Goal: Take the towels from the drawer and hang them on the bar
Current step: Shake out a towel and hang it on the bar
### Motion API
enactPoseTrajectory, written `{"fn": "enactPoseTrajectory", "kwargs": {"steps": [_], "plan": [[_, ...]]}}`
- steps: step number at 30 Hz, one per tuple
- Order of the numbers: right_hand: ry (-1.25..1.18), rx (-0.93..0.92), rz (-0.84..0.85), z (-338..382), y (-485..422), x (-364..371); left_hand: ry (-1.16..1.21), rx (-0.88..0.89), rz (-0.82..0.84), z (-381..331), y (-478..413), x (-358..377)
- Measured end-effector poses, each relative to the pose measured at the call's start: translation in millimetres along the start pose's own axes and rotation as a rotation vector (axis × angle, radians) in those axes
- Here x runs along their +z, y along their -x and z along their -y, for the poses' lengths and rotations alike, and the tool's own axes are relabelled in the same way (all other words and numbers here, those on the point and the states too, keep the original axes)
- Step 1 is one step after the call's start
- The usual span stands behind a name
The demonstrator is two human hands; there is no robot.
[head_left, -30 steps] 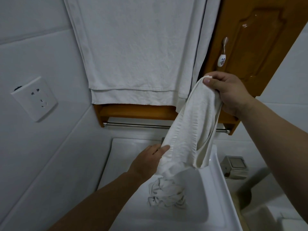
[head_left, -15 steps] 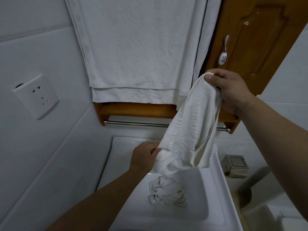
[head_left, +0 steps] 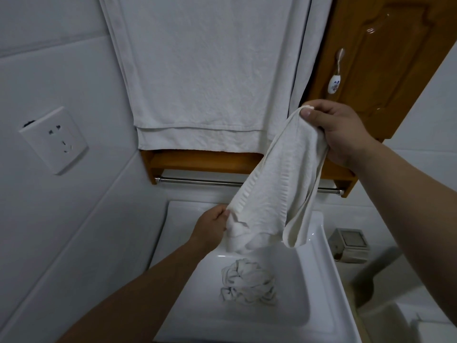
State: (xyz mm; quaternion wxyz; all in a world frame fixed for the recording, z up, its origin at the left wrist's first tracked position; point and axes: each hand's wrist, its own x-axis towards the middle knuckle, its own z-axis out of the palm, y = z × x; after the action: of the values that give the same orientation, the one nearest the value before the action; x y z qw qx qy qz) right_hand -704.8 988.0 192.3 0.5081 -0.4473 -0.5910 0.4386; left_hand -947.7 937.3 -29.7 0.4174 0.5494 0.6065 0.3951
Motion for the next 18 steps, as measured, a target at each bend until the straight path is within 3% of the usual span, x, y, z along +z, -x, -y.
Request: {"fn": "enactPoseTrajectory", "kwargs": {"steps": [18], "plan": [[0.083, -0.117, 0.137, -3, 0, 43, -0.011, 0.126, 0.003, -31, 0, 15]]}}
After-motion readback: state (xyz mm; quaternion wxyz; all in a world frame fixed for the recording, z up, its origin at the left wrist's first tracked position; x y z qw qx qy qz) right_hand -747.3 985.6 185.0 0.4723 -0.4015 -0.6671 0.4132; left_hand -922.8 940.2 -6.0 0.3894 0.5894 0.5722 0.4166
